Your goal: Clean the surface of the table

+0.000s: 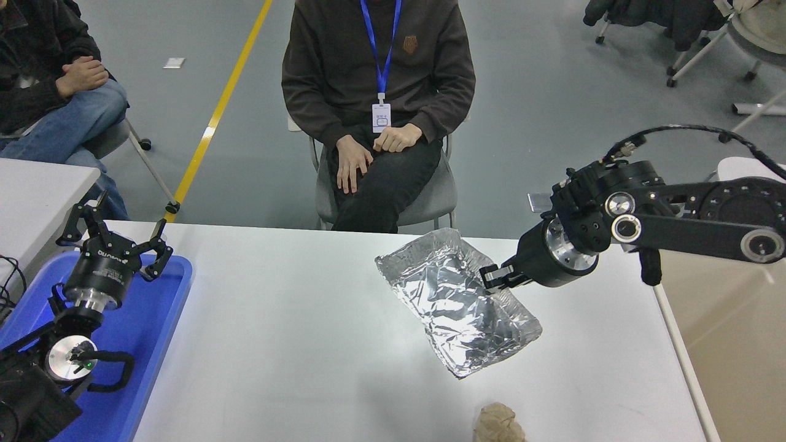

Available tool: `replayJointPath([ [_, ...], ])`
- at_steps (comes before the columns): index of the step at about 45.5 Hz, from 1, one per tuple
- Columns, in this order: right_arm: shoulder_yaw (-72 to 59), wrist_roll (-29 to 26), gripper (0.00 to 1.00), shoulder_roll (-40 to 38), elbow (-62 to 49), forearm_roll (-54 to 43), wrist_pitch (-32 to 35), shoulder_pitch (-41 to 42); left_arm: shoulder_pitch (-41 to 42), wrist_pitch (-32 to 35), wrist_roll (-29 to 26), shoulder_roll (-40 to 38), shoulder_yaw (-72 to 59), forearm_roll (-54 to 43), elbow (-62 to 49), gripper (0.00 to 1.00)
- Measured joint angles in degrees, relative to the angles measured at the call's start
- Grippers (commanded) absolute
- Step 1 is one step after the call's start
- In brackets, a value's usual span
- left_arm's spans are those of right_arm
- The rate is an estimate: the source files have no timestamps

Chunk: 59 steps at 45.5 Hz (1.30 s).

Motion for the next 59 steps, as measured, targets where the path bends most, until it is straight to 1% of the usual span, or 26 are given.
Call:
replayJointPath([
  [16, 2.02, 0.16, 0.0, -10.84, 2.95, -1.57, 4.59, -0.16, 0.0, 0.0, 0.0, 0.0, 0.0, 0.0, 0.0, 1.0],
  [26, 2.76, 1.95, 0.0, -16.55, 2.88, -3.73, 6.09, -0.94, 0.0, 0.0, 0.0, 0.0, 0.0, 0.0, 0.0, 1.0],
  [44, 3.95, 9.22, 0.0, -25.01, 1.54, -7.74, 6.73, -3.16, 0.0, 0.0, 0.0, 0.0, 0.0, 0.0, 0.0, 1.0],
  [59, 4.47, 16.04, 0.0, -29.01, -0.06, -9.85, 6.59, -5.37, 0.0, 0.0, 0.0, 0.0, 0.0, 0.0, 0.0, 1.0],
])
